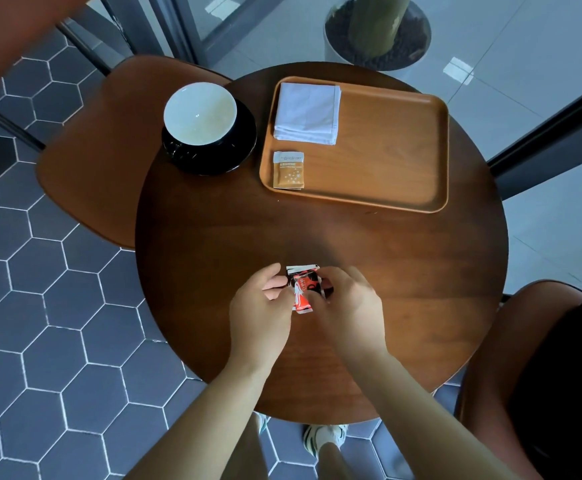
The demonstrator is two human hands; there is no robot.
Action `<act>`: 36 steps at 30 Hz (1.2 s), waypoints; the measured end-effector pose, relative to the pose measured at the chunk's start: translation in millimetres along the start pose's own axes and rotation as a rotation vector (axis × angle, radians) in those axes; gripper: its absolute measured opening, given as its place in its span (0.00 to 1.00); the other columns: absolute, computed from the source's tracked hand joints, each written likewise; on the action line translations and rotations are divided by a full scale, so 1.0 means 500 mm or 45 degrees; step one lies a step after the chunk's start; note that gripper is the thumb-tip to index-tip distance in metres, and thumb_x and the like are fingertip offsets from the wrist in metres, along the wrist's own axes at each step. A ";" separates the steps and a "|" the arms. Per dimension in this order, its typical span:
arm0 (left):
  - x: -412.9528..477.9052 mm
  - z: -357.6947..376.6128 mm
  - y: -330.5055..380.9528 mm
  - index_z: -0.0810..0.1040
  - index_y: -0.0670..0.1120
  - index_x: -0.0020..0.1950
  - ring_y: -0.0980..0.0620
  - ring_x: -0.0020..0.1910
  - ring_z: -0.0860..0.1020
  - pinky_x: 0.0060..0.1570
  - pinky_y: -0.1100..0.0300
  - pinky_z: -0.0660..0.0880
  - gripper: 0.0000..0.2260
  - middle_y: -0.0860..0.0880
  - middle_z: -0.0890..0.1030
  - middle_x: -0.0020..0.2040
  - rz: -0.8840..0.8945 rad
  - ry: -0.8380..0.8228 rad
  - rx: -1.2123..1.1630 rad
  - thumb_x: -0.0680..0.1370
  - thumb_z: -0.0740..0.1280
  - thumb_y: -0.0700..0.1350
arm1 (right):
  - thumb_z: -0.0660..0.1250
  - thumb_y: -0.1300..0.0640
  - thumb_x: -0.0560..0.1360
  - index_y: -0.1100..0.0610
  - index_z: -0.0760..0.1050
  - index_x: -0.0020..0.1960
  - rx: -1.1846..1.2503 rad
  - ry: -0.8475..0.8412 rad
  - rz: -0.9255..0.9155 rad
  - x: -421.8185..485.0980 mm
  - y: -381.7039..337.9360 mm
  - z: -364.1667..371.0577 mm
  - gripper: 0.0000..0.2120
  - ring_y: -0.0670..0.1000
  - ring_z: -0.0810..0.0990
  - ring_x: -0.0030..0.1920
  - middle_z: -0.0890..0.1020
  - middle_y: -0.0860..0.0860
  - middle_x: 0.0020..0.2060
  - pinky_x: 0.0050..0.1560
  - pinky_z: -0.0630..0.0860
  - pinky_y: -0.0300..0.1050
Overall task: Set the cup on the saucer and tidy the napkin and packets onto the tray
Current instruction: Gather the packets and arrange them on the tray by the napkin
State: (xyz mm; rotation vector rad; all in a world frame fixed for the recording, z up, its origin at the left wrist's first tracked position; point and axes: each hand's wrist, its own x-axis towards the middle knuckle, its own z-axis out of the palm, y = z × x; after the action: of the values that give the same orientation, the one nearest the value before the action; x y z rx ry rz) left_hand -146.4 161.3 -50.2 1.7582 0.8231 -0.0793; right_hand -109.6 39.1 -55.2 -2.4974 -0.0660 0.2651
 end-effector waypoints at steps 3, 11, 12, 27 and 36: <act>0.001 0.004 0.001 0.77 0.47 0.68 0.63 0.50 0.81 0.50 0.66 0.77 0.19 0.57 0.83 0.51 -0.035 0.017 -0.046 0.77 0.71 0.40 | 0.76 0.56 0.70 0.54 0.82 0.54 0.023 -0.001 0.020 0.001 0.001 -0.001 0.14 0.52 0.81 0.41 0.81 0.50 0.45 0.40 0.78 0.45; 0.003 0.024 0.008 0.79 0.45 0.65 0.63 0.47 0.81 0.46 0.67 0.78 0.20 0.57 0.82 0.46 -0.034 0.030 -0.034 0.74 0.75 0.40 | 0.76 0.53 0.70 0.53 0.82 0.53 0.138 0.037 0.008 -0.002 0.009 -0.003 0.12 0.48 0.79 0.39 0.79 0.47 0.41 0.37 0.78 0.43; 0.004 0.027 0.010 0.80 0.45 0.64 0.62 0.47 0.81 0.48 0.63 0.79 0.19 0.56 0.82 0.46 -0.023 0.046 -0.026 0.74 0.75 0.40 | 0.76 0.54 0.71 0.53 0.82 0.52 0.153 0.043 0.006 -0.001 0.010 -0.003 0.11 0.48 0.79 0.39 0.80 0.47 0.41 0.37 0.77 0.43; 0.007 0.036 0.023 0.84 0.47 0.57 0.58 0.43 0.84 0.39 0.67 0.79 0.16 0.53 0.85 0.44 -0.044 0.048 -0.222 0.72 0.75 0.34 | 0.71 0.53 0.76 0.53 0.79 0.56 0.542 -0.093 0.186 0.000 0.035 -0.033 0.10 0.48 0.82 0.41 0.82 0.46 0.43 0.40 0.82 0.51; 0.001 0.029 0.055 0.84 0.44 0.59 0.51 0.49 0.85 0.45 0.60 0.81 0.15 0.47 0.86 0.49 -0.110 -0.066 -0.494 0.73 0.74 0.34 | 0.71 0.56 0.77 0.52 0.84 0.51 0.835 -0.253 0.301 0.024 0.038 -0.068 0.05 0.41 0.76 0.27 0.84 0.45 0.33 0.27 0.69 0.32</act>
State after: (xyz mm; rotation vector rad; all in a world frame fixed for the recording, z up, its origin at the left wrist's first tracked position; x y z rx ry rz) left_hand -125.5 146.0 -33.1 1.3510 0.8161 -0.0199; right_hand -91.1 5.4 -41.5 -1.8192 0.2060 0.5366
